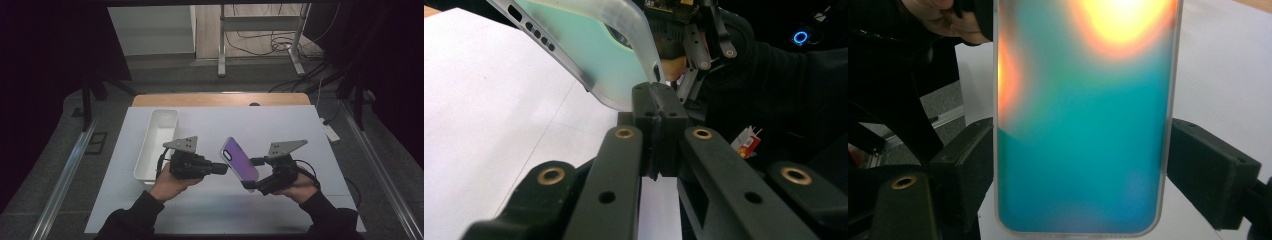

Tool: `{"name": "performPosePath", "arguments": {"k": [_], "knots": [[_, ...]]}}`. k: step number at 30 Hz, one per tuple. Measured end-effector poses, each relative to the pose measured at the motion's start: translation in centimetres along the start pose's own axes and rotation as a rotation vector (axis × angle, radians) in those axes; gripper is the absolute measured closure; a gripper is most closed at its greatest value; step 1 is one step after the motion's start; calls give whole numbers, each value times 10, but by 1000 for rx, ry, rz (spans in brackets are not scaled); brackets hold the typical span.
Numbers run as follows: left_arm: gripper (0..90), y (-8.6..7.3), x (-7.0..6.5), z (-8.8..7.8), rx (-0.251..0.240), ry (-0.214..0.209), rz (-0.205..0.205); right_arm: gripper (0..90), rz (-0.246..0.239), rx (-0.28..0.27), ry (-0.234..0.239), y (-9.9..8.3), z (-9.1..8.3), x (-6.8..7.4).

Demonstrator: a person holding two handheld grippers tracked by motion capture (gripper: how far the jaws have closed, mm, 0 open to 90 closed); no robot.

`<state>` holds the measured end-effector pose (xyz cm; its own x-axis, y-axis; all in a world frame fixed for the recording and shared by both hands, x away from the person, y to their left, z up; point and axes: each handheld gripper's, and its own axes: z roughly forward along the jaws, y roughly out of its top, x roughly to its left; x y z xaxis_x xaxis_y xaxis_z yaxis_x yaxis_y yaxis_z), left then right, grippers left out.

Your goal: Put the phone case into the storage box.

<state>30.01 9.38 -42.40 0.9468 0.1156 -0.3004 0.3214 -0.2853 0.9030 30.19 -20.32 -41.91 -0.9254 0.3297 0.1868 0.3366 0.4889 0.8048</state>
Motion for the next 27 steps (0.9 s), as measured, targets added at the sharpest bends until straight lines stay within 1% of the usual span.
{"name": "performPosePath", "arguments": {"k": [1, 4, 8, 9, 12, 16, 19, 21, 23, 24, 25, 27], "knots": [[787, 0, 0, 0, -3, -2, 1, 172, -3, 3, 4, 0, 1, 0], [772, 1, -2, 1, 1, -2, 2, 172, -17, 15, 6, 0, 3, 3], [769, 1, -2, 2, 10, -6, 8, 172, -16, 19, 9, 1, 4, 4], [797, 1, -2, 2, 13, -6, 9, 172, -18, 21, 9, 1, 4, 4], [824, 1, -3, 3, 12, -26, 15, 173, -27, 30, 12, 0, 5, 5], [853, 1, -2, 3, 3, -60, 20, 172, -36, 28, 21, 0, 6, 5], [881, 1, -3, 4, -2, -86, 33, 170, -51, 28, 34, 0, 6, 5], [886, 2, -5, 5, 5, -86, 45, 167, -53, 36, 53, 0, 7, 4], [887, 3, -6, 6, 2, -95, 44, 165, -57, 39, 62, 0, 8, 4], [888, 4, -7, 6, 0, -88, 43, 157, -58, 43, 68, 0, 9, 5], [889, 4, -7, 6, 1, -72, 43, 134, -63, 45, 61, 0, 11, 6], [892, 4, -6, 4, 2, -64, 32, 65, -82, 56, 53, -1, 12, 8]]}}
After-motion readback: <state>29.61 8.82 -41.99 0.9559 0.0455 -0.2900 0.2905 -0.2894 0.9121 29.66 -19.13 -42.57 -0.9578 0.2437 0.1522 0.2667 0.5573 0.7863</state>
